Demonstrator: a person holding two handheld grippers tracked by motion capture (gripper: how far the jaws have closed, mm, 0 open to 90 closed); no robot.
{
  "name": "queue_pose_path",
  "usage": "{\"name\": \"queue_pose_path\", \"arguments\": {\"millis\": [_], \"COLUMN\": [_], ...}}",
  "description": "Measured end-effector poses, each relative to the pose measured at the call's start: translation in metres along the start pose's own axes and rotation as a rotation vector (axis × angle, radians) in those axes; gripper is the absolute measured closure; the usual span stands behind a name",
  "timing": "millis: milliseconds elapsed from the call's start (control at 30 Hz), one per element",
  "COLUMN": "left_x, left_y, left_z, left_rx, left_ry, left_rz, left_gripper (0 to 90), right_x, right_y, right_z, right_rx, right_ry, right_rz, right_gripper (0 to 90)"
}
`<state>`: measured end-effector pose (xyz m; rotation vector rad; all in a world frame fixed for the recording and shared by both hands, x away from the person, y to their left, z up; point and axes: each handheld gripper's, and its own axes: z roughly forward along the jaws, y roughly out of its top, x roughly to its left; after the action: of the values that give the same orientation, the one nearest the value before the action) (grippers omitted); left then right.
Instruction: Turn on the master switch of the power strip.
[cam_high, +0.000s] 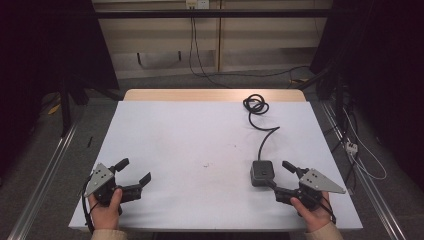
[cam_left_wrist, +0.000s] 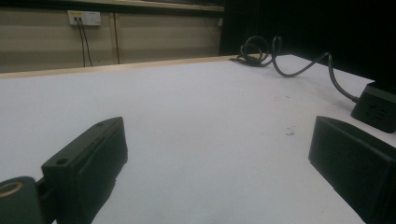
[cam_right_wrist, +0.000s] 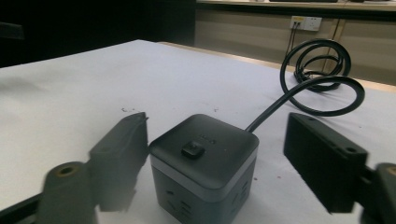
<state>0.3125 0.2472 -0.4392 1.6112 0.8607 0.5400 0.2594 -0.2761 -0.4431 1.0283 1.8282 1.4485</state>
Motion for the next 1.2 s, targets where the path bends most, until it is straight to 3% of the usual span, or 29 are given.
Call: {"name": "queue_pose_path", "arguments": {"millis": [300,567,833,1200], "left_x": [-0.0009,-0.0008,-0.0013,-0.0013], "left_y": [0.0002,0.0003,0.0002,0.0001], "left_z": [0.0006,0.0012,0.0024,0.0028], "left_rx": [0.003,0.005,0.005,0.010], "left_ry": [0.000,-0.003,-0.005,-0.007], "left_rz": [0.000,0.002,0.001,0.006], "left_gripper": [4.3,4.3,4.3,4.3], "right_x": [-0.0017,-0.0008,-0.0029,-0.0046], "right_y": [0.0025,0.0051,0.0063,0.0068], "right_z": [-0.0021,-0.0020,-0.0007,0.0029], "right_rx": [0.022,0.042,0.044,0.074], "right_ry": [0.032,0.043,0.060,0.067], "right_rz": [0.039,0.034,0.063,0.078], "right_gripper": [35.3,46.1,58.5,65.9]}}
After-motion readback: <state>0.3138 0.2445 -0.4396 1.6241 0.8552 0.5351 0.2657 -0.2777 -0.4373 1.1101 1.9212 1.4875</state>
